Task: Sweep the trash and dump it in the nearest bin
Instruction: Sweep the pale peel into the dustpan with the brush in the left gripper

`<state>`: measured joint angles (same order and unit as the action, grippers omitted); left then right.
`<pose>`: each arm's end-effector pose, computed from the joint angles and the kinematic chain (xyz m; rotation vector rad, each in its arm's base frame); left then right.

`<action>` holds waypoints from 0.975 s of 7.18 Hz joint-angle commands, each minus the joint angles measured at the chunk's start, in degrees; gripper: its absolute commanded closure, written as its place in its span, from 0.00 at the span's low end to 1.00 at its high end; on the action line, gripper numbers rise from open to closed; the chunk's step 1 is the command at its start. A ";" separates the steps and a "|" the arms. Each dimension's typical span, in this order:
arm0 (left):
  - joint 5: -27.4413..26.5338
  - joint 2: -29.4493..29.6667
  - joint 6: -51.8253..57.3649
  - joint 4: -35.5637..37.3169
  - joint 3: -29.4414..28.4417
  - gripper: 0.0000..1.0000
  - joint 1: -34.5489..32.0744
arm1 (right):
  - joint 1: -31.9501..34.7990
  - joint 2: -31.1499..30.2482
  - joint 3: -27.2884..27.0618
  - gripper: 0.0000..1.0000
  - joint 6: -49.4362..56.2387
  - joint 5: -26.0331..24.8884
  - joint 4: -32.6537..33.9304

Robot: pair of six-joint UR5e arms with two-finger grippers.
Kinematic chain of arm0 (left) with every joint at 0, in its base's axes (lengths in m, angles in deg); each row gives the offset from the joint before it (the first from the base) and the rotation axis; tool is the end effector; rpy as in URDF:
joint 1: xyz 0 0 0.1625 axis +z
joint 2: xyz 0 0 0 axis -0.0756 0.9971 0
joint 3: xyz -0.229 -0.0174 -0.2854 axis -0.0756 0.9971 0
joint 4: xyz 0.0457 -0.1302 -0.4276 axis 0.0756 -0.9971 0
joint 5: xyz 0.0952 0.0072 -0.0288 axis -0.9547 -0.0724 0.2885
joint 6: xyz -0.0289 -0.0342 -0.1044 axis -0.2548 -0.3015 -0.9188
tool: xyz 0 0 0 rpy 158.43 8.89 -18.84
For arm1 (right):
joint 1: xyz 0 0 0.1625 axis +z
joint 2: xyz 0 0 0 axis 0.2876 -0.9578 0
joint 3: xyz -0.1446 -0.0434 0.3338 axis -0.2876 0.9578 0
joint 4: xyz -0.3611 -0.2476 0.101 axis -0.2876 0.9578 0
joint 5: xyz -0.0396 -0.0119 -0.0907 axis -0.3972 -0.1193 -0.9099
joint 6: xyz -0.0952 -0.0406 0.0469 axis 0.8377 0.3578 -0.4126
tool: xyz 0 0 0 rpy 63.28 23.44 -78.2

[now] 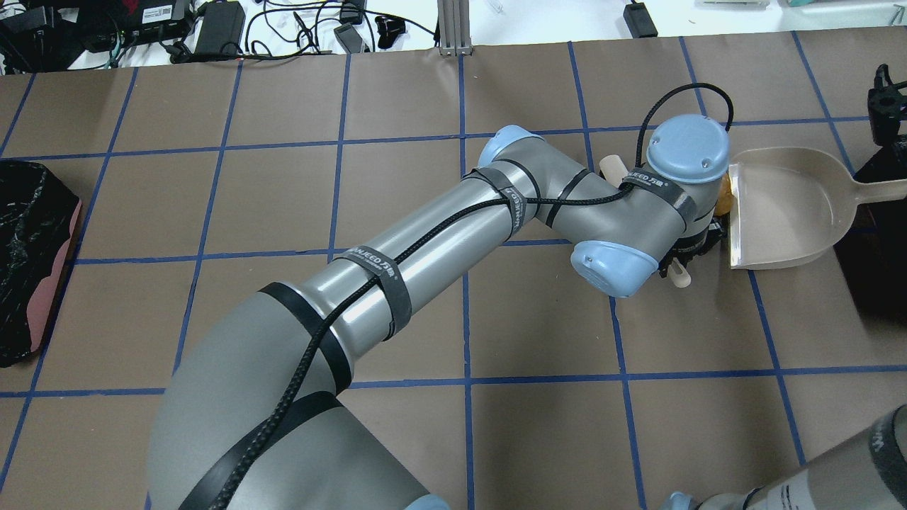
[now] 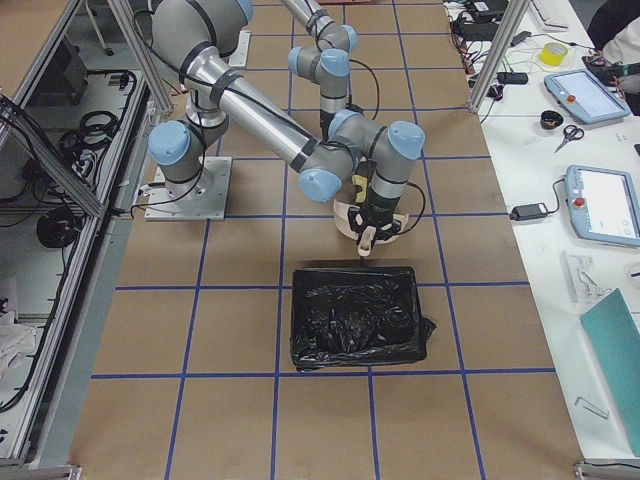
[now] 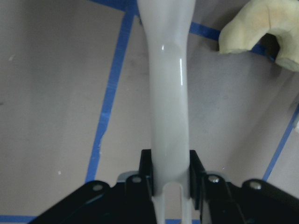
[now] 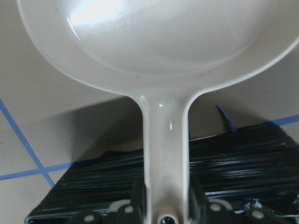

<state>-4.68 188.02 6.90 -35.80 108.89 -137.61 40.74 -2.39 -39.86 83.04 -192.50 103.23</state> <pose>-0.6506 -0.4631 0.1602 0.3709 -2.8470 -0.0631 -0.2564 -0.5832 0.2213 1.7940 -2.3941 -0.4496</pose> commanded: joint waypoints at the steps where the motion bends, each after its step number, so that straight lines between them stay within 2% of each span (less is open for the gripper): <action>1: -0.59 2.11 0.13 2.05 -1.56 1.00 -0.14 | 0.20 0.39 -1.52 1.00 -0.45 -0.03 2.70; 5: 0.02 6.76 -3.19 2.86 -10.15 1.00 -2.51 | 2.05 0.39 -1.61 1.00 -2.37 0.23 2.35; 7: 2.47 8.70 -6.18 2.86 -14.12 1.00 -4.27 | 2.13 0.47 -2.05 1.00 -3.87 0.41 1.73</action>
<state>-3.58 195.45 2.42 -32.95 97.09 -140.89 42.82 -1.98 -41.57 80.10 -192.22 105.24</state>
